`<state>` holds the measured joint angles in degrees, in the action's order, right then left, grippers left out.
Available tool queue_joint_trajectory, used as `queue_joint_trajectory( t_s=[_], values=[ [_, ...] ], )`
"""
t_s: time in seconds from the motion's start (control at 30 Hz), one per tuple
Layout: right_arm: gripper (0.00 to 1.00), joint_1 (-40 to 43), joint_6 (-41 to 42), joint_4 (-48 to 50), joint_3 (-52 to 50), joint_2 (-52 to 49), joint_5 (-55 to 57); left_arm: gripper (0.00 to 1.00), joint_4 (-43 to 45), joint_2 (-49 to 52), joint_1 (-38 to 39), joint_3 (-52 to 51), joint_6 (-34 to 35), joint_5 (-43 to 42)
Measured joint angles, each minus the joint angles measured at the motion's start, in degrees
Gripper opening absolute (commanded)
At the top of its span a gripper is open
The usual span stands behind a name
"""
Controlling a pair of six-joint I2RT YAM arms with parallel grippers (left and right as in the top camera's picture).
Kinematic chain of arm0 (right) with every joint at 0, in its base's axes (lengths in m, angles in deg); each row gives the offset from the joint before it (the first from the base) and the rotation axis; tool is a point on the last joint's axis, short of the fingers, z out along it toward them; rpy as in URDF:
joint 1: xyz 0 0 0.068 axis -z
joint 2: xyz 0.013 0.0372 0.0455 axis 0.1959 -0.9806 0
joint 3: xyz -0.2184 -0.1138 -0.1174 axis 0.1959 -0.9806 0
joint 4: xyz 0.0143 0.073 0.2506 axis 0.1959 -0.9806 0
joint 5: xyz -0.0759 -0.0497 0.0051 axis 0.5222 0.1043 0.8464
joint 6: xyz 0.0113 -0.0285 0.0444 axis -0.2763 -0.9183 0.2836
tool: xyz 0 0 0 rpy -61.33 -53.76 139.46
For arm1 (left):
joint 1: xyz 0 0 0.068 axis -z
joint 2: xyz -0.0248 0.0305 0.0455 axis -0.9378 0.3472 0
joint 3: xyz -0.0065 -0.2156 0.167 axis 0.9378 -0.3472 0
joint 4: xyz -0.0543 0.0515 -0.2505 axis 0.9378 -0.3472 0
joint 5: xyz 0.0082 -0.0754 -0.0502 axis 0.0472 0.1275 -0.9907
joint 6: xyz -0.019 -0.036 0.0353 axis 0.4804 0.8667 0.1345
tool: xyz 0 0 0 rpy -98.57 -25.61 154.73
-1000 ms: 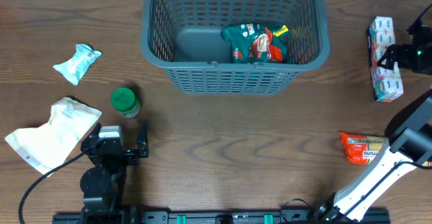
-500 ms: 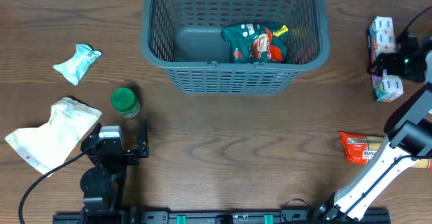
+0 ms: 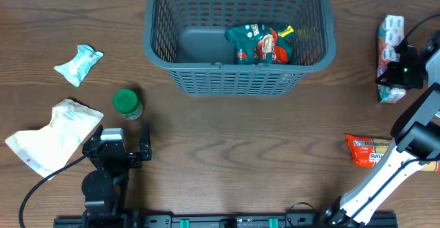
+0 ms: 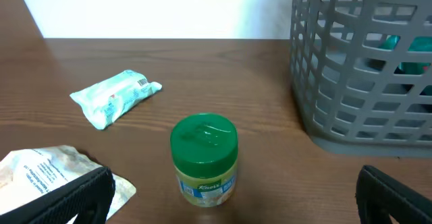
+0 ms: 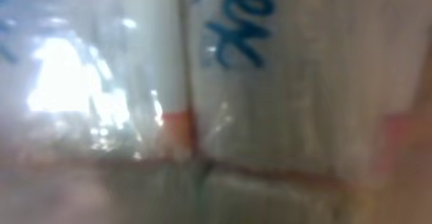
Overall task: Pack container
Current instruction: 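Align and grasp the Kleenex tissue multipack with the right gripper, then lift the tissue pack and carry it over the basket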
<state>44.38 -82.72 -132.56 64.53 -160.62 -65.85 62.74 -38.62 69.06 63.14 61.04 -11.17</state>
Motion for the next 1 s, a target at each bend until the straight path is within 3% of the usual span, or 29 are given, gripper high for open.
queue_joint_trajectory(
  t_s=[0.47, 0.7, 1.0],
  values=[
    [0.02, -2.8, 3.6, -1.3, -1.4, 3.2, 0.2, 0.99, 0.0, 0.0, 0.0, 0.0, 0.0, 0.0],
    [0.01, -7.1, 3.8, -1.2, -0.9, 17.9, 0.3, 0.99, 0.0, 0.0, 0.0, 0.0, 0.0, 0.0],
    [0.02, -17.8, 3.9, -5.0, 7.6, 37.5, 0.1, 0.99, 0.0, 0.0, 0.0, 0.0, 0.0, 0.0]
  ],
)
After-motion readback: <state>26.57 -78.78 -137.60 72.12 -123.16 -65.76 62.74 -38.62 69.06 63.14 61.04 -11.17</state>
